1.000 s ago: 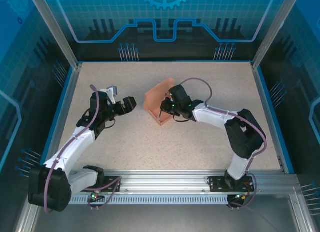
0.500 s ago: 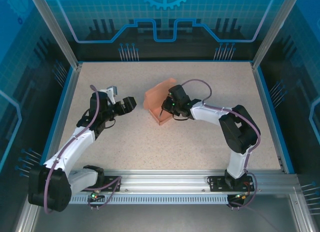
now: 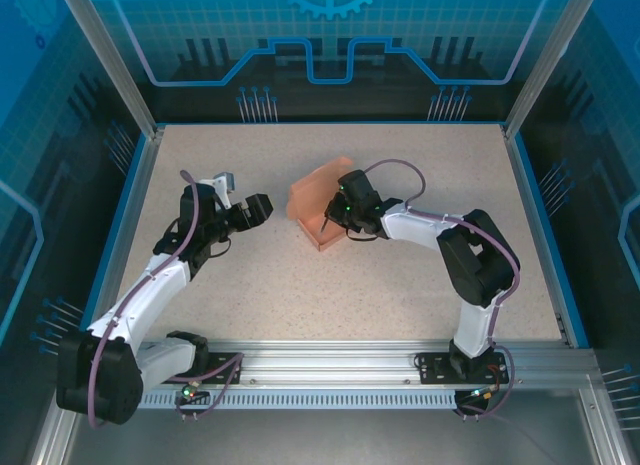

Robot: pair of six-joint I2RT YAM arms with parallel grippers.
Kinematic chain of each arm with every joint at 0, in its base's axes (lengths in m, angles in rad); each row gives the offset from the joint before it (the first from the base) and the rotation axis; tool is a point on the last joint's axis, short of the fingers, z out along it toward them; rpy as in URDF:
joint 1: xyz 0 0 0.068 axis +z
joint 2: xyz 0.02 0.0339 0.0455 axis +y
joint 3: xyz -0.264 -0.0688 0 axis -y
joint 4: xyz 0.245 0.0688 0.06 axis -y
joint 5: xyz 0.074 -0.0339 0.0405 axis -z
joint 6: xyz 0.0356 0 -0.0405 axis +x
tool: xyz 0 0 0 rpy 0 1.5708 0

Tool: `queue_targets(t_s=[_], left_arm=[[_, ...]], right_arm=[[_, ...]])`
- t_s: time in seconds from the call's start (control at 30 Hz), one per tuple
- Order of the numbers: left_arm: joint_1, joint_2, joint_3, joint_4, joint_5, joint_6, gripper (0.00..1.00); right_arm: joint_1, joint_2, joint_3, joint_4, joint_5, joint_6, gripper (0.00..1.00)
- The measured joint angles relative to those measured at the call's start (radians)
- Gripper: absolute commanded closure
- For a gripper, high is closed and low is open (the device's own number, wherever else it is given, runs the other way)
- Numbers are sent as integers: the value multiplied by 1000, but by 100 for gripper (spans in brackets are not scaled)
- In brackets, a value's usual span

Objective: Fold the paper box

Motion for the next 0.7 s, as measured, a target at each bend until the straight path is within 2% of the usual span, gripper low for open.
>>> queue_targets(t_s=[0.7], left_arm=[[0, 0, 0, 0, 0, 0, 10]], right_arm=[[0, 15, -9, -1, 18, 16, 80]])
